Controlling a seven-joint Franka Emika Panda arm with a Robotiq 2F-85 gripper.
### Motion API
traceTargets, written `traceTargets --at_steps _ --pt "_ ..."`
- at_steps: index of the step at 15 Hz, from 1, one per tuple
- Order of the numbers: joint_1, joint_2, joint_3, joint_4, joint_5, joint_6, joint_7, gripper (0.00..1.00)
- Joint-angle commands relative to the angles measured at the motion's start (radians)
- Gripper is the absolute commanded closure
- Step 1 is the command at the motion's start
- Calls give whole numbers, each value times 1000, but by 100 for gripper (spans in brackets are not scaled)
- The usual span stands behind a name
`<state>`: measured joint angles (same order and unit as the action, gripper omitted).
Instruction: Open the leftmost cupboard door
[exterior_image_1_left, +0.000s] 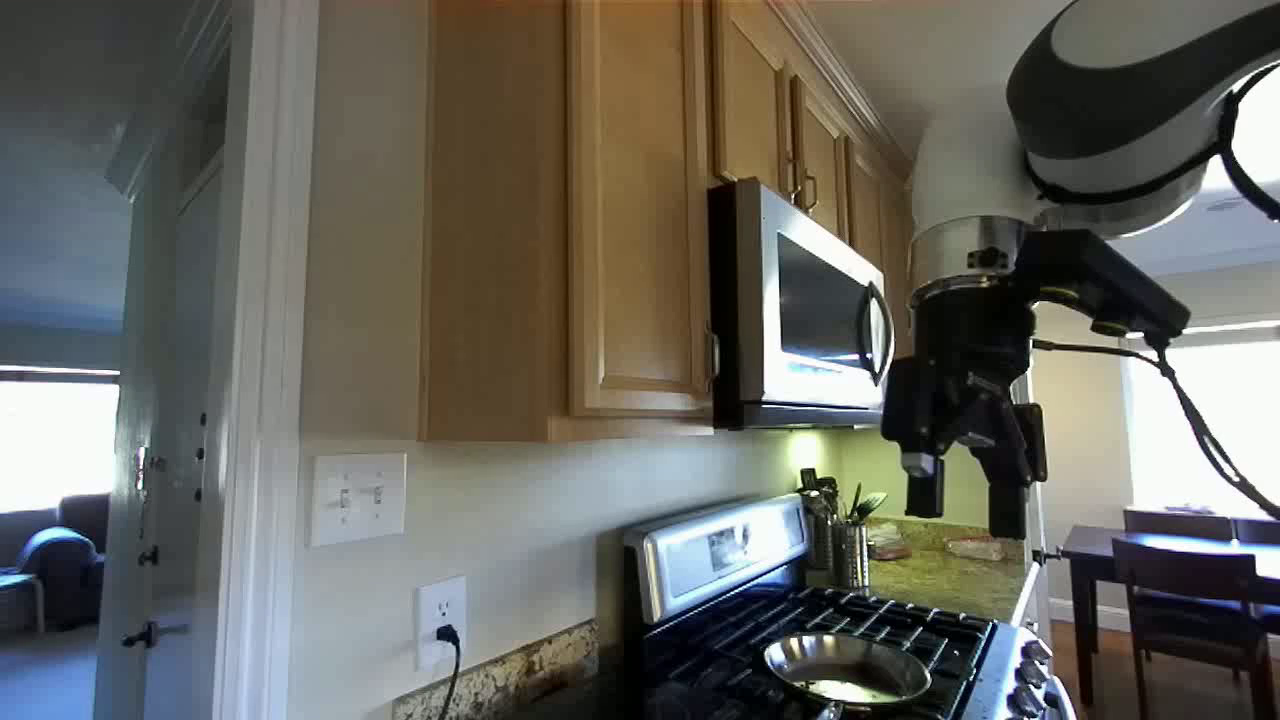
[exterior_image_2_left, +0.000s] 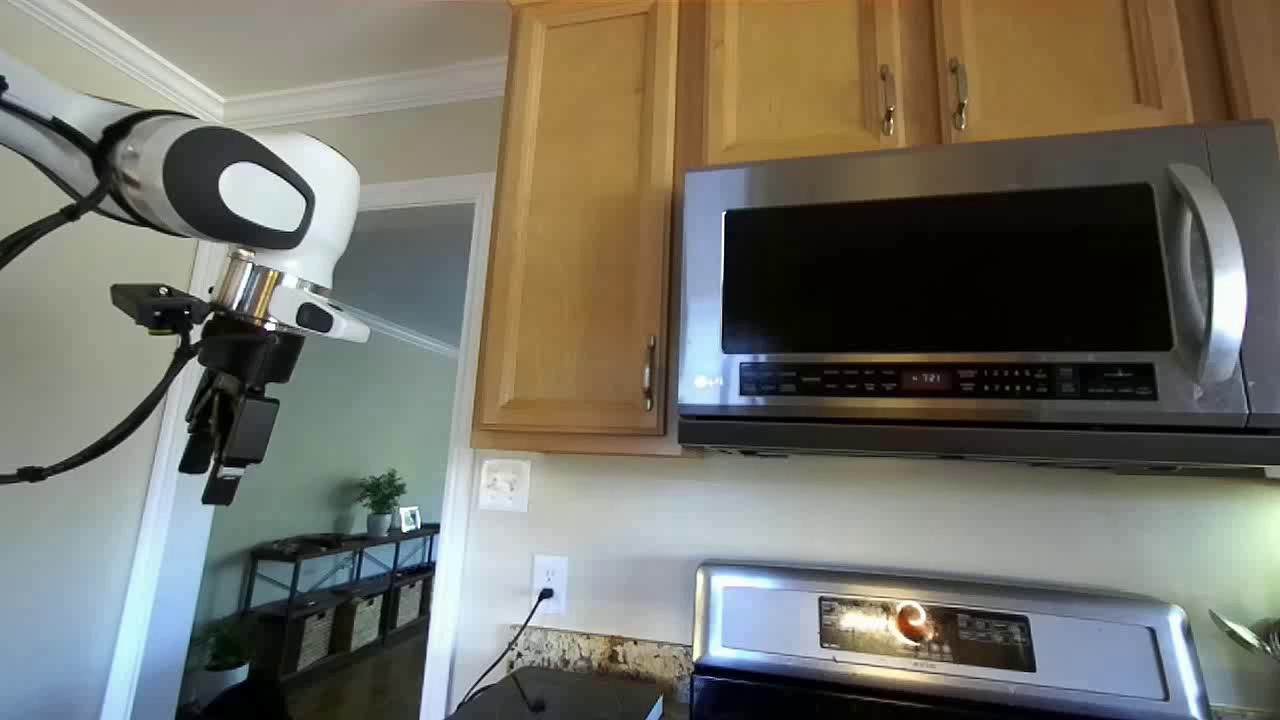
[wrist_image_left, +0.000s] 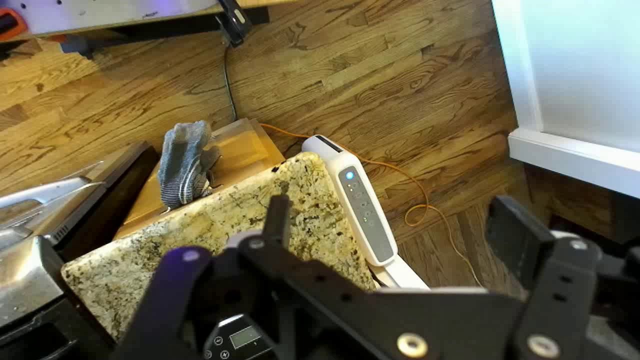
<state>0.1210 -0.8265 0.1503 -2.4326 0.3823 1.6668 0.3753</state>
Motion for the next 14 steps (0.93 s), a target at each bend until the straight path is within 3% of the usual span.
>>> traceTargets --at_steps 1,10,14 --pt "-27 -1 16 4 13 -9 -14 0" --pt "-27 -1 16 4 13 -9 -14 0" --pt "-70 29 29 5 -14 46 -5 0"
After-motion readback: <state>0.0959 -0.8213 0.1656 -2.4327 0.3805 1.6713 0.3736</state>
